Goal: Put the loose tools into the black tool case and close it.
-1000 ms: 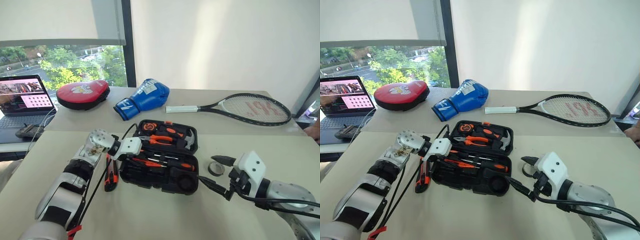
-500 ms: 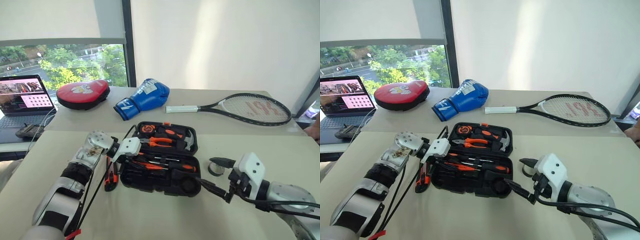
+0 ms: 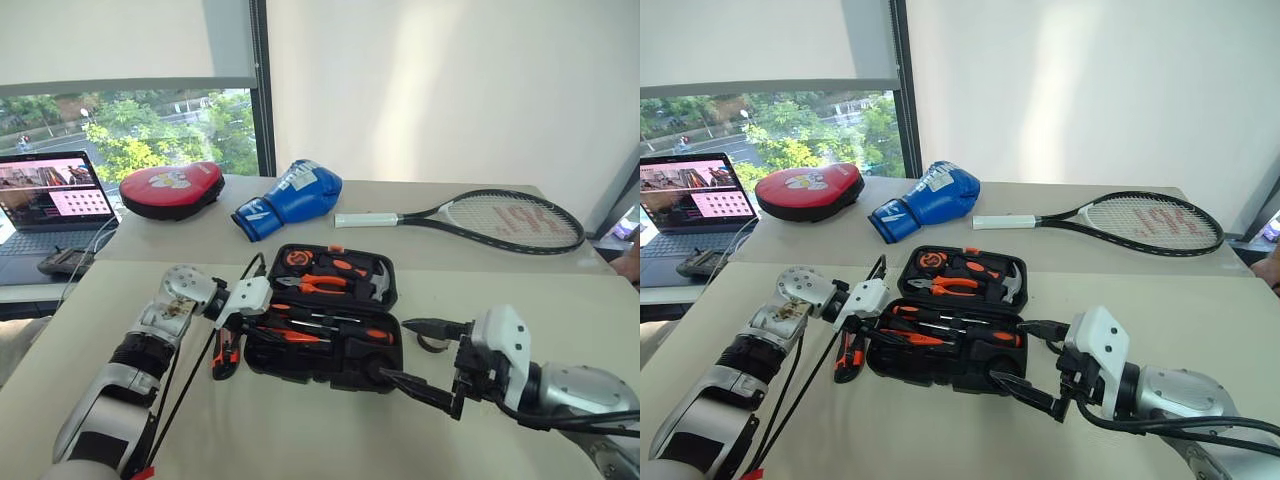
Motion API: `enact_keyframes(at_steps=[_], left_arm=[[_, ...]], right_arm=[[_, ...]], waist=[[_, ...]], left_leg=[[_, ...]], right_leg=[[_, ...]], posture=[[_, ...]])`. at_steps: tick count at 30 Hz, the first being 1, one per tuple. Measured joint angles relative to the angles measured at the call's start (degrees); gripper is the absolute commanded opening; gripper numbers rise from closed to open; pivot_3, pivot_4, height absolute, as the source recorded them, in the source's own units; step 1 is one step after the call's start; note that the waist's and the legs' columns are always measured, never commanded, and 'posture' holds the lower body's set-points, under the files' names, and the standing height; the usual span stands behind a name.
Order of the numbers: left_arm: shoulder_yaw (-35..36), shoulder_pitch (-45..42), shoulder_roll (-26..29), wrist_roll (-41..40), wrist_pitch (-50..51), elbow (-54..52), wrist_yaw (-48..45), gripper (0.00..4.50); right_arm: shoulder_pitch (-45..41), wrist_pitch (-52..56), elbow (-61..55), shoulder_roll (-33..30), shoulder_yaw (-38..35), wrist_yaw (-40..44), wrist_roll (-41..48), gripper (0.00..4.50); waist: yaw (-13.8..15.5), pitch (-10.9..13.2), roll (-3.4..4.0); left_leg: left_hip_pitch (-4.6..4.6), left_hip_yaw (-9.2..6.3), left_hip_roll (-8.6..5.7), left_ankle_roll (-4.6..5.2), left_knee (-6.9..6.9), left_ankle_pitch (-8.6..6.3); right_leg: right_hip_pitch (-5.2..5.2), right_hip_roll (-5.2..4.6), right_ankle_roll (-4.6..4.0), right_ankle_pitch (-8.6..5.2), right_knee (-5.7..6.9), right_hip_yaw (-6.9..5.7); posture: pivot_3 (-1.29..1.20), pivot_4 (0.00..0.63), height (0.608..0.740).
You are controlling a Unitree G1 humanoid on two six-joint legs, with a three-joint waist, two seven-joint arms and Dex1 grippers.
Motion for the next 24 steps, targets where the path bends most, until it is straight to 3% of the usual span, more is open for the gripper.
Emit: enact_keyframes(at_steps=[12,14,15,18,19,24], left_arm=[[-0.06,-2.3,-1.44,1.99,-4.42,5.11,0.39,0.45],[-0.04,-2.91,-2.12,2.14,-5.0,6.51,0.72,1.48],[-0.18,-2.94,-2.34,2.4,-4.89,7.06,0.87,1.63],[-0.29,-2.73,-3.1,2.25,-4.11,7.84,0.6,2.85],[-0.11,-2.72,-3.07,1.86,-3.37,7.69,0.25,3.04],[1.18,-2.06,-0.76,-2.6,1.72,2.77,-1.59,3.04]], right_arm=[[2.47,-0.73,0.02,-1.0,-0.78,0.75,0.34,4.5],[3.41,-1.38,0.04,-1.0,-0.79,0.96,-0.23,4.5],[3.56,-1.59,0.05,-1.0,-0.79,1.02,-0.5,4.5],[4.28,-2.41,0.06,-1.0,-0.84,1.16,-0.96,4.5],[4.33,-2.56,0.06,-1.0,-0.87,1.16,-1.16,4.5],[4.73,-2.97,0.15,-0.99,-0.96,1.06,-1.94,4.5]], waist=[[0.17,-0.02,0.02],[0.27,-0.02,0.03],[0.25,-0.02,0.03],[0.2,0.0,0.0],[0.16,0.0,0.0],[0.01,0.0,0.0]], left_leg=[[0.06,-0.03,0.01,0.02,0.09,-0.01],[0.04,-0.03,0.0,0.04,0.11,-0.02],[0.02,-0.03,0.0,0.04,0.12,-0.03],[-0.17,-0.06,0.01,0.05,0.18,-0.03],[-0.19,-0.06,0.01,0.05,0.18,-0.03],[-0.22,-0.06,0.01,0.09,0.18,-0.05]], right_leg=[[0.13,-0.06,0.0,0.02,0.01,-0.02],[0.13,-0.06,0.01,0.02,0.01,-0.02],[0.11,-0.06,0.01,0.02,0.0,-0.02],[-0.03,-0.03,0.04,0.04,0.0,-0.06],[-0.05,-0.04,0.04,0.04,-0.01,-0.05],[-0.06,-0.05,0.04,0.04,-0.06,-0.05]], posture=[[0.0,0.15,0.74],[0.0,0.15,0.74],[0.0,0.15,0.74],[0.0,0.15,0.74],[0.0,0.15,0.74],[0.0,0.15,0.74]])
